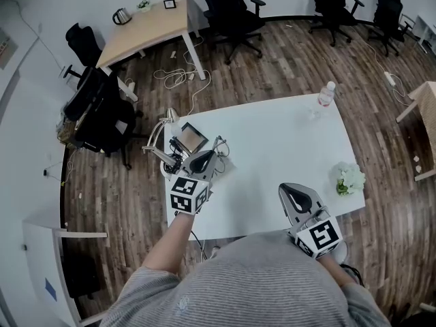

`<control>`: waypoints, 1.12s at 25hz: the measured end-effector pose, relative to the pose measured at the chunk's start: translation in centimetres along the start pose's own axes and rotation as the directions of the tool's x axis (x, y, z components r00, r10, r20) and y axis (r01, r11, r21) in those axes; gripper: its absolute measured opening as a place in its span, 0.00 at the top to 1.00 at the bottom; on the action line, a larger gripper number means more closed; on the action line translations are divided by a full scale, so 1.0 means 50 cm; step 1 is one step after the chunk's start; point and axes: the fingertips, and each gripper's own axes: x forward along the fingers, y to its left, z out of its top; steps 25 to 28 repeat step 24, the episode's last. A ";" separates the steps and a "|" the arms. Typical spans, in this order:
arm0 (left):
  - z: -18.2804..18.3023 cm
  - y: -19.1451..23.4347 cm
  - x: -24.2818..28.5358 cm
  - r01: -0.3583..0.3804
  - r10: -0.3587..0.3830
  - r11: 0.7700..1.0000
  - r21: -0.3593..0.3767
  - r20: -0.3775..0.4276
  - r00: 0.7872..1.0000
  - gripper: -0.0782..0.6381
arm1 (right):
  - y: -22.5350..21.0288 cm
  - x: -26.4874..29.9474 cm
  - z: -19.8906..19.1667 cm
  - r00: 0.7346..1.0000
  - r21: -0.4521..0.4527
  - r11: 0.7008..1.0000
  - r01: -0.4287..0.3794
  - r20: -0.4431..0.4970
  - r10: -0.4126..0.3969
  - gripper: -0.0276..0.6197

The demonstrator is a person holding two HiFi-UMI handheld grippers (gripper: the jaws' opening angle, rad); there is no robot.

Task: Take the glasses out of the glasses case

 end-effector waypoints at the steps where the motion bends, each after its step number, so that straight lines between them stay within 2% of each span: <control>1: 0.000 0.001 0.000 0.000 0.000 1.000 0.001 0.000 1.000 0.86 | -0.001 0.000 -0.001 1.000 0.001 1.000 0.004 -0.003 -0.004 0.94; 15: -0.001 0.001 0.001 0.009 -0.009 1.000 0.001 -0.002 1.000 0.86 | 0.001 0.002 -0.002 1.000 0.019 1.000 0.006 -0.009 -0.006 0.94; 19: 0.013 -0.013 -0.010 0.017 -0.015 0.999 -0.042 0.040 0.999 0.86 | -0.005 -0.001 -0.005 1.000 0.013 1.000 0.015 -0.008 -0.015 0.94; 24: 0.044 -0.060 -0.046 0.072 -0.051 0.987 -0.146 0.143 0.988 0.86 | -0.001 -0.006 -0.009 1.000 0.027 1.000 0.001 -0.020 -0.001 0.94; 28: 0.044 -0.060 -0.046 0.072 -0.051 0.987 -0.146 0.143 0.988 0.86 | -0.001 -0.006 -0.009 1.000 0.027 1.000 0.001 -0.020 -0.001 0.94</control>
